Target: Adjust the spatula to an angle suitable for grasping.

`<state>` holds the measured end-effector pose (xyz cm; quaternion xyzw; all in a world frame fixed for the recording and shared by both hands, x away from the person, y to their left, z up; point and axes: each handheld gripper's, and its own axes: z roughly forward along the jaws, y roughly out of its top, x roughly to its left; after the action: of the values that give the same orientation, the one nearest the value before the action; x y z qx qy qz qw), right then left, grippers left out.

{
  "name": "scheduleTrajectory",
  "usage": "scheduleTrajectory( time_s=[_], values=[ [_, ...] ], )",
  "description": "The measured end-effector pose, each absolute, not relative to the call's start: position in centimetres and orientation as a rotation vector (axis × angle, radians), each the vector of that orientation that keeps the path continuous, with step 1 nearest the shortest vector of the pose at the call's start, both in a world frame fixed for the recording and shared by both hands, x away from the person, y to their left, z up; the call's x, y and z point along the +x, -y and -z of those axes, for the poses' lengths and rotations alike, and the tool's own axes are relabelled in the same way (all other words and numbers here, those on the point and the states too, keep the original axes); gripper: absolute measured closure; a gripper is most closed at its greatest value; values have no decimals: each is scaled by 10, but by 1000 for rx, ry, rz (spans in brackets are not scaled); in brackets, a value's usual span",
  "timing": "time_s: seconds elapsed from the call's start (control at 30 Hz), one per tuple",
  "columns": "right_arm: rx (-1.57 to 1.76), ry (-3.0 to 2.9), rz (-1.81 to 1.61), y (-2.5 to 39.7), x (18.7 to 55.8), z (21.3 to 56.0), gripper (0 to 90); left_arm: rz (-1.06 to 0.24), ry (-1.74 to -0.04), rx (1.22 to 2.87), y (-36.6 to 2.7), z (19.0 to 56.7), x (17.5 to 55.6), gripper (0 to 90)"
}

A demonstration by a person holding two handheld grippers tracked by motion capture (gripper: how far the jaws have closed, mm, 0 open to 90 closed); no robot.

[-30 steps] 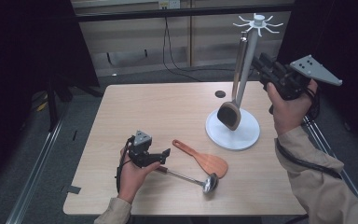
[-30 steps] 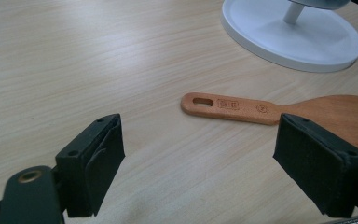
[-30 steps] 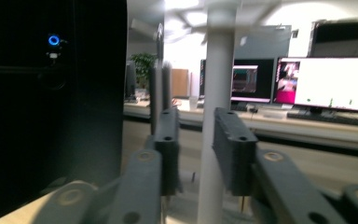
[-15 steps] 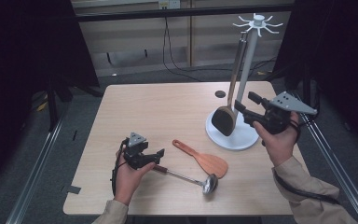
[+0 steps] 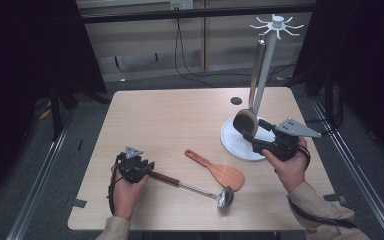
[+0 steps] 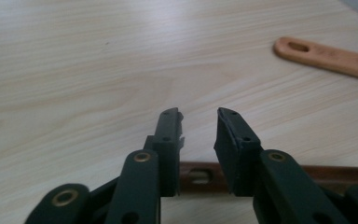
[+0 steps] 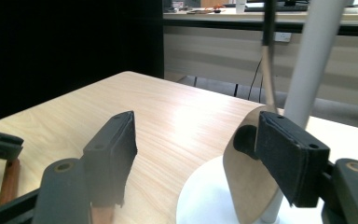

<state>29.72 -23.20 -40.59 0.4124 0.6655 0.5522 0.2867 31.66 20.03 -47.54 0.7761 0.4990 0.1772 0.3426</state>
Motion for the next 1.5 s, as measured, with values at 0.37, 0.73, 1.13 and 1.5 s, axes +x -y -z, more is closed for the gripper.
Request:
scheduleTrajectory(
  time_s=[0.37,0.73,1.13,1.5],
  values=[
    [1100,-1813,-1465,225,300,413,280,-488,-1408,2033,-222,485,319,874],
    [1107,-1854,-1441,228,301,417,257,-407,-1397,2063,-221,492,321,890],
    [1122,-1884,-1425,229,303,420,243,-361,-1354,2077,-209,492,318,898],
    [1126,-1866,-1438,230,303,418,241,-363,-1304,2115,-199,492,317,899]
  ],
)
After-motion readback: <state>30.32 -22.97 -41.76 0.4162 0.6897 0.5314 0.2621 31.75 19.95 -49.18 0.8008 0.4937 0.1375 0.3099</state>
